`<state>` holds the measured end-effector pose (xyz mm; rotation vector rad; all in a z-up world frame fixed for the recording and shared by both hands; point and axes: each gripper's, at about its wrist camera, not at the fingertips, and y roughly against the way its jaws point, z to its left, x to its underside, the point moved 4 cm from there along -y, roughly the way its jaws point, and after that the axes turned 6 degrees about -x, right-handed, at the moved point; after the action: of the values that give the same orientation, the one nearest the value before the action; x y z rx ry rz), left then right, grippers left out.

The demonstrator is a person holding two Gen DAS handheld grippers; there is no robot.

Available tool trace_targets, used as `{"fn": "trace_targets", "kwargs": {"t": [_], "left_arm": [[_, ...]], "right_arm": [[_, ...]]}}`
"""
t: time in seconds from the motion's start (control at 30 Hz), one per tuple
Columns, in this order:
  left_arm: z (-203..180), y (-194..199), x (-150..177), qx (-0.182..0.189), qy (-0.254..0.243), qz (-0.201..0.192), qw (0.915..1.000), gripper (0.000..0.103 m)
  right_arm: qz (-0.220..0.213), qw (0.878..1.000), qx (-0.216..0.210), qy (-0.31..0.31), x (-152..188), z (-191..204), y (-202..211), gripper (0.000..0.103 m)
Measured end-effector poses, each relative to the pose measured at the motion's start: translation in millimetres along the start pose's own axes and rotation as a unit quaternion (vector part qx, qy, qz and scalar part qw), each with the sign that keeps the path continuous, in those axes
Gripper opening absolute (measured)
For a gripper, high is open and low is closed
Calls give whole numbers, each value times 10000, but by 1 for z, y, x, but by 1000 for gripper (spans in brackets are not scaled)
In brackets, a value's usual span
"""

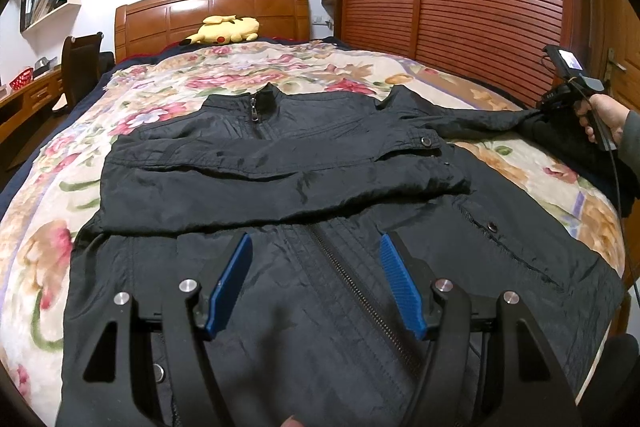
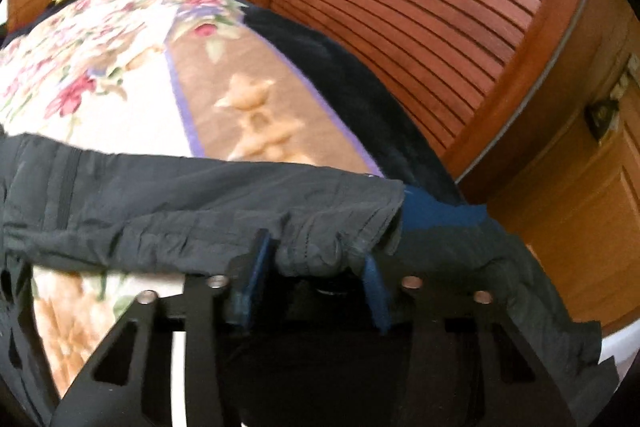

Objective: Fold large clothes
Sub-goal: 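Reach the right tool to the other sleeve cuff and grasp it, then lift and fold the held sleeve across the jacket body with the right tool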

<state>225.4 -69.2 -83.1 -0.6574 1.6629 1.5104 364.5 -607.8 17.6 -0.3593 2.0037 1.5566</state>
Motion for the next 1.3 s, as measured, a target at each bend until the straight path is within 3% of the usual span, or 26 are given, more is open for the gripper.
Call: {"fn": "trace_targets", "kwargs": {"t": [0.13, 0.33, 0.5, 0.73, 1.07, 1.3], "left_arm": [[2, 4, 1, -51, -4, -40, 10000, 66], [6, 11, 2, -61, 15, -87, 9999, 66], [13, 18, 2, -94, 96, -136, 9998, 66], [30, 28, 3, -216, 191, -204, 9994, 66], [61, 37, 3, -390, 402, -264, 9981, 66], [87, 43, 4, -540, 637, -318, 9960, 66]], "right_arm": [[-126, 9973, 209, 691, 5, 27, 12, 20], [-785, 9898, -21, 1192, -1, 74, 62, 18], [-1279, 9757, -514, 1702, -1, 137, 114, 17], [-1621, 9490, -1311, 2366, 11, 235, 149, 16], [-1828, 9169, -2242, 2751, 28, 342, 176, 16], [-1914, 8955, -2686, 2987, 42, 395, 194, 14]]}}
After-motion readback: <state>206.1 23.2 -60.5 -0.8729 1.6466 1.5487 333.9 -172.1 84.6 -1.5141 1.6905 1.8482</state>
